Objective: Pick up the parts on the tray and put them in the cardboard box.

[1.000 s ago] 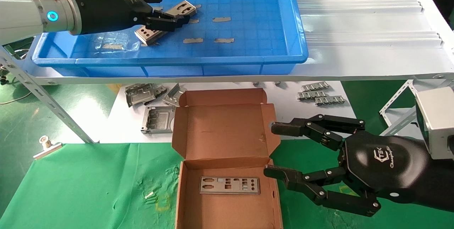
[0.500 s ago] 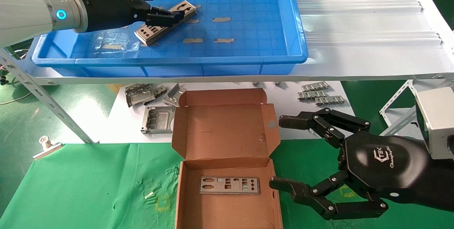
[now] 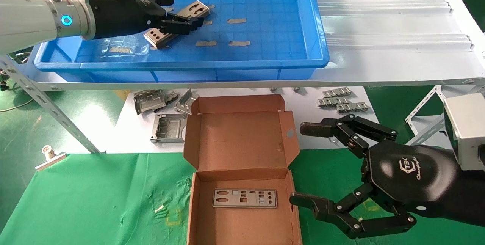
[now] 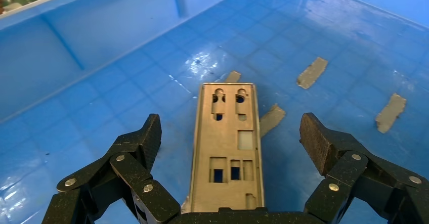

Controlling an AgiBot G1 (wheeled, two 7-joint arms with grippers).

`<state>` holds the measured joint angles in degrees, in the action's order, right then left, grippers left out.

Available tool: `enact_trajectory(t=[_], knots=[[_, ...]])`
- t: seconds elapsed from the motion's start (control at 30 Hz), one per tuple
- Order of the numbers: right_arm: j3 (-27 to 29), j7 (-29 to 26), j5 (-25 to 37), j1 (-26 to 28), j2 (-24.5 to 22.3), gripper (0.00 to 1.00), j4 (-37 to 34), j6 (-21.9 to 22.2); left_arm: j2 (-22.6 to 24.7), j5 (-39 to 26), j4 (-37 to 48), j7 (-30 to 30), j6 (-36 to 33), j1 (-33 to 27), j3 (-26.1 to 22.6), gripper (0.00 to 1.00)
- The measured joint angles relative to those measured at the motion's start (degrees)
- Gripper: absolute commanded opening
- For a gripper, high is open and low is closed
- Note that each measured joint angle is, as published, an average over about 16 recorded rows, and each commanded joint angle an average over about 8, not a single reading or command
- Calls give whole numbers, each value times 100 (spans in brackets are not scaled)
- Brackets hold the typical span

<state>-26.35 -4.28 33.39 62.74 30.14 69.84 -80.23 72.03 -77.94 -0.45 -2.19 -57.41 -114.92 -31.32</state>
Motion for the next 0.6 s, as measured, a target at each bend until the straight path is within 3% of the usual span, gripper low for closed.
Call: enact_trajectory(t=[0.13, 0.2, 0.6], knots=[[0, 0, 0, 0, 0, 100, 0, 0, -8, -6, -1, -14, -80, -4, -5, 12], [0, 0, 0, 0, 0, 100, 0, 0, -10, -8, 0, -18, -112, -7, -6, 0], [0, 0, 0, 0, 0, 100, 0, 0, -7, -23, 32, -9, -133, -31, -17, 0]])
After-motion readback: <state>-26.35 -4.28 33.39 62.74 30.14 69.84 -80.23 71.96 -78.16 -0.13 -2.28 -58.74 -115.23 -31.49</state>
